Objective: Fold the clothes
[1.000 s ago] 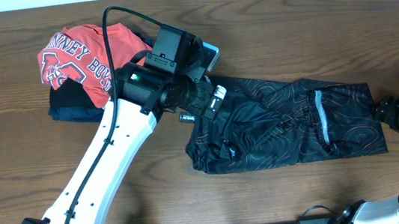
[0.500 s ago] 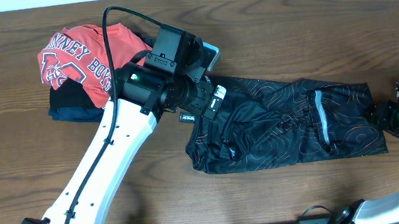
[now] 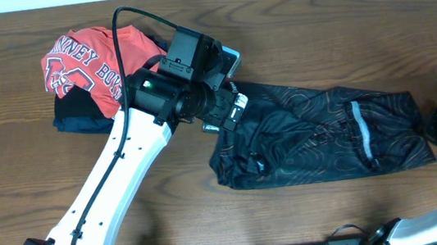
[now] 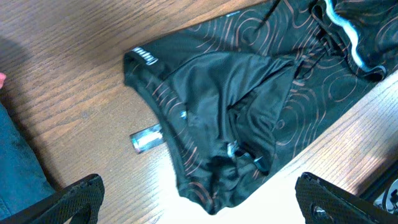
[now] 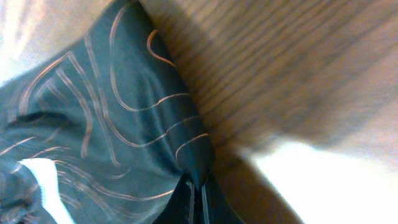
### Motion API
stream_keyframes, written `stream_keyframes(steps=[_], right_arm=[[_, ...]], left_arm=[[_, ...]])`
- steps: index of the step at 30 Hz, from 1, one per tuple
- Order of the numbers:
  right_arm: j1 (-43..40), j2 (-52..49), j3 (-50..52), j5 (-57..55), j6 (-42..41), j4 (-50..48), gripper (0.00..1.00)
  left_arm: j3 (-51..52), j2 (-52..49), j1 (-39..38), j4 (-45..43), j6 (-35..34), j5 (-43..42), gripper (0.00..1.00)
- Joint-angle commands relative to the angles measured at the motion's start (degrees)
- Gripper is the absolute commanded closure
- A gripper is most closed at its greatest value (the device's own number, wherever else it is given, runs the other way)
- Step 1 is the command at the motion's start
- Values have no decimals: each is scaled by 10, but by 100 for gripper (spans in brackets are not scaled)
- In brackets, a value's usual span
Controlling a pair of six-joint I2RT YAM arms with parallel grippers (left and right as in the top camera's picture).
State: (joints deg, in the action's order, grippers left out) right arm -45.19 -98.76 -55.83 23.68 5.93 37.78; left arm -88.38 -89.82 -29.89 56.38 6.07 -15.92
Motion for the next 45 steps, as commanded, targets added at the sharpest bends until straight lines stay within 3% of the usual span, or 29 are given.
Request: stream_keyframes(steps=[1, 7, 13, 26, 43, 45], right_arm=[[-9, 4, -59, 3, -10, 35, 99], [2, 23, -111, 2, -13, 123, 99], [82, 23, -108, -14, -16, 188, 99], [316, 23, -108, -32, -62, 173, 99], [475, 23, -108, -35, -82, 210, 99], [486, 23, -108, -53, -83, 210, 82]], left_arm=[[-7, 1, 3, 0, 6, 5, 0], [-7, 1, 2, -4, 5, 5, 0], [-7, 1, 2, -4, 5, 5, 0], [-7, 1, 2, -3, 5, 5, 0], [-7, 1, 2, -4, 5, 5, 0], [-7, 1, 2, -4, 5, 5, 0]])
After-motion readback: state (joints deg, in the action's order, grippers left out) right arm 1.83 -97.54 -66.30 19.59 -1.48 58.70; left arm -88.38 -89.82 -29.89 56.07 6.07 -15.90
